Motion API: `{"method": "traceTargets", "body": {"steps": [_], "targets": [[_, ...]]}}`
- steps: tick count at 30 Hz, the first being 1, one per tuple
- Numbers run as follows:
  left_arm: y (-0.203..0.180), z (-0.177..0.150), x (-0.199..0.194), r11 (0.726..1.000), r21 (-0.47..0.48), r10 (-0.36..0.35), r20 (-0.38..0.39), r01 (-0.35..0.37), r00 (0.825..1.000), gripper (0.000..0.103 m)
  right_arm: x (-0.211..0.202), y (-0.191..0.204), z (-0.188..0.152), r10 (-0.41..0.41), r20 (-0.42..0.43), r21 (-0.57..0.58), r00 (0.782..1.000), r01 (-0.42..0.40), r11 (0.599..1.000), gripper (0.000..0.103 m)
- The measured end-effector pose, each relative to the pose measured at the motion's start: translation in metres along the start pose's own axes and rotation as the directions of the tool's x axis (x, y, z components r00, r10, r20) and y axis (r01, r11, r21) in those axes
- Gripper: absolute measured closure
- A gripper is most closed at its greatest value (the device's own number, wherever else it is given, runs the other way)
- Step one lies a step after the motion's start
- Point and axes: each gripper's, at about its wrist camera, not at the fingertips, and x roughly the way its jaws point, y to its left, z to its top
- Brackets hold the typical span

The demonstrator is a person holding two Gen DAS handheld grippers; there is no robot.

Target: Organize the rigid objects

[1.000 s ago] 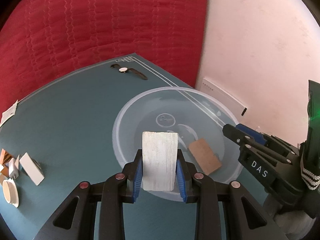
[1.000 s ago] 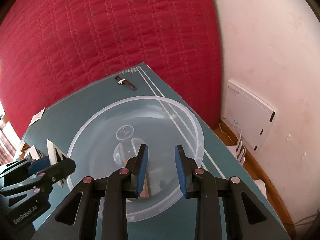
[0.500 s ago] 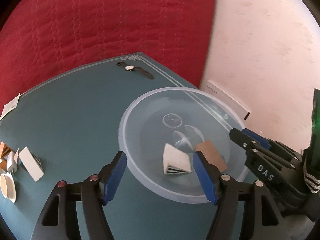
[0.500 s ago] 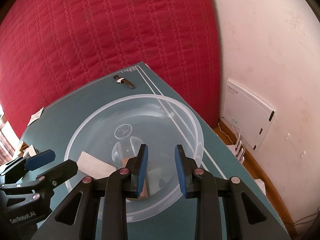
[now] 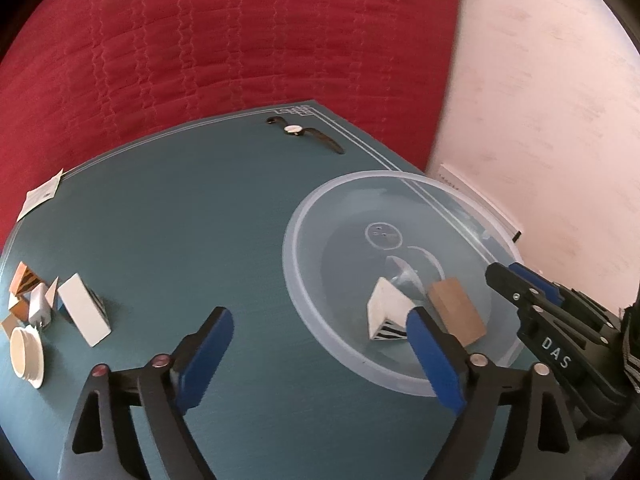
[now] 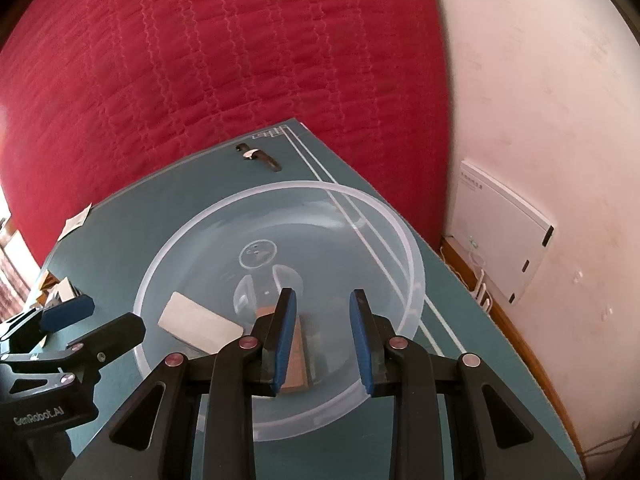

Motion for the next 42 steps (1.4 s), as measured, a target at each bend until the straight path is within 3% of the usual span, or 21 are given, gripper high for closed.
{"method": "traceTargets", "body": {"steps": [7,14,22,36,42], "targets": [[0.014,-0.004,-0.003,0.999,-0.027,0.048,0.001,-0.047,0.999,0.003,-0.001,0.008,-0.004,0.015,-0.001,-0.024,1.0,-0.015,1.0,0.073],[0.03,-0.009,-0.007,0.993,-0.045,0.107,0.005,-0.107,0.994,0.002,-0.004,0.017,-0.008,0.046,-0.001,-0.05,0.999,-0.046,0.998,0.066],[0.055,-0.015,-0.015,0.984,-0.082,0.159,0.004,-0.158,0.987,0.002,-0.011,0.033,-0.012,0.075,0.002,-0.088,0.997,-0.075,0.993,0.065],[0.117,-0.025,-0.035,0.946,-0.199,0.26,0.004,-0.254,0.966,0.002,-0.021,0.074,-0.023,0.151,-0.029,-0.168,0.988,-0.154,0.974,0.065],[0.145,-0.033,-0.042,0.924,-0.246,0.301,-0.009,-0.293,0.954,0.002,-0.019,0.093,-0.025,0.184,-0.051,-0.183,0.982,-0.19,0.964,0.057]]}}
